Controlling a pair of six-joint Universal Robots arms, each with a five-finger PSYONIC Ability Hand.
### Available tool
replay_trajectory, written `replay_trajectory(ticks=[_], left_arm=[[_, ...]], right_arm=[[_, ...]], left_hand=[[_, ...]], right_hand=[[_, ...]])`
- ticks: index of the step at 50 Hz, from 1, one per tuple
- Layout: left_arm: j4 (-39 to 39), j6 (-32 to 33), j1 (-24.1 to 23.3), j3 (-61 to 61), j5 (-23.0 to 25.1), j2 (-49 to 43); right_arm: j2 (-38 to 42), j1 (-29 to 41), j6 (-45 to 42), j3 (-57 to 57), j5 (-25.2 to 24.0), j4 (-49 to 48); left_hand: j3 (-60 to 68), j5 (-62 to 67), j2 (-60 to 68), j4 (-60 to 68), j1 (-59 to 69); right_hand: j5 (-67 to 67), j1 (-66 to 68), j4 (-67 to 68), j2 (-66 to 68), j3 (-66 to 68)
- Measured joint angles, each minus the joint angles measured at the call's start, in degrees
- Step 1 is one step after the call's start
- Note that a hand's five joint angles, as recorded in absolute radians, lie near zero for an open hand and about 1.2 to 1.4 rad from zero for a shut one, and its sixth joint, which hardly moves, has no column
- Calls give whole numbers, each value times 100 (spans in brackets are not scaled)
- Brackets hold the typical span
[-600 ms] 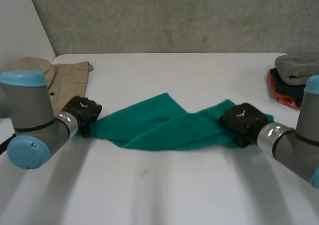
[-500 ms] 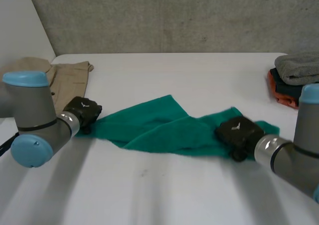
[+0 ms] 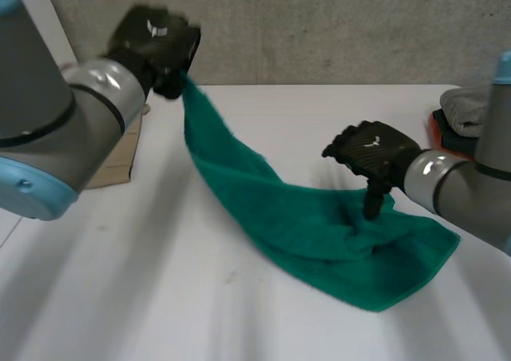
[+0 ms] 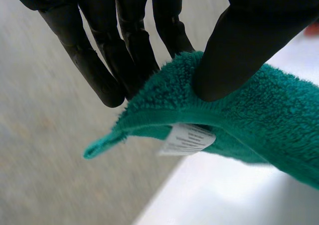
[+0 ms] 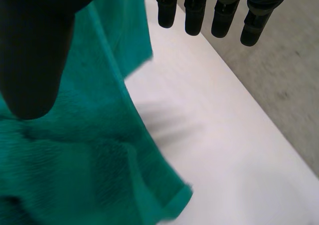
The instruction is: Fold the laundry.
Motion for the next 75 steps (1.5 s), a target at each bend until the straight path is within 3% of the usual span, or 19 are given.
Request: replay_trajectory(ticks=[7,12,14,16,17,19,22,24,30,35,39,47,53,58,63,68,75], left_arm=[[3,-12,-361,190,15,582],[5,-26,-434,282,9,745],[5,-38,-425,316,5,757],[5,-51,-400,363,2,746],[5,-53,-388,382,-1,737],[5,-52,-346,455,-6,685],[5,-44,-264,615,-36,553],[2,-43,-184,784,-103,422],[-17,-137,169,1650,-746,-77],[-78,-513,362,2169,-1137,-380],[-115,-889,428,2054,-1101,-440],[-111,-1393,571,555,-836,-265],[85,-1416,639,-635,-493,-352],[395,-1302,699,-1316,-231,-834],[438,-1089,821,-1416,-260,-1429],[302,-928,909,-1361,-305,-1695],[290,-863,1002,-1608,-152,-1391]], right_arm=[[1048,102,-422,-983,-531,14],[1751,256,-363,-1493,-583,0],[2019,325,-270,-1727,-417,-49],[2241,371,-133,-2031,-100,-157],[2276,376,-101,-2100,-23,-186],[2447,382,110,-2551,508,-381],[2502,349,312,-2970,1010,-588],[2448,262,571,-3455,1591,-902],[1699,-59,1107,-3858,2029,-1950],[881,-277,1389,-3386,1920,-2655],[334,-423,1464,-2547,1744,-2829],[-488,-779,1536,-210,988,-2757],[-357,-900,1491,1028,341,-2641],[250,-921,1264,1625,-45,-2630],[728,-929,1021,1576,-43,-2564],[876,-940,1027,1395,79,-2360],[605,-1008,1476,1378,290,-2036]], left_hand=[[0,0,0,0,0],[0,0,0,0,0],[0,0,0,0,0],[0,0,0,0,0],[0,0,0,0,0],[0,0,0,0,0],[0,0,0,0,0],[0,0,0,0,0],[0,0,0,0,0],[0,0,0,-2,0],[-9,-4,-30,-14,0],[-272,-200,-337,-323,-21],[-496,-485,-562,-542,-281],[-778,-770,-851,-823,-652],[-2089,-2113,-2165,-2165,-2098],[-4121,-4203,-4215,-4247,-4107],[-4568,-4658,-4655,-4664,-4341]], right_hand=[[0,0,0,0,0],[424,304,423,451,443],[1327,1259,1411,1449,1453],[3551,3625,3518,3808,3594],[3896,3994,3992,4174,4066],[5258,5179,5312,5437,5326],[5410,5178,5603,5554,5563],[5410,5178,5651,5554,5584],[5410,5178,5654,5554,5600],[5410,5178,5653,5554,5600],[5410,5178,5655,5554,5600],[5410,5175,5655,5554,5600],[5410,5175,5662,5554,5604],[5410,5175,5673,5554,5623],[5359,5161,5486,5449,5481],[2965,2848,3057,2996,3060],[1833,1922,2046,2030,2041]])
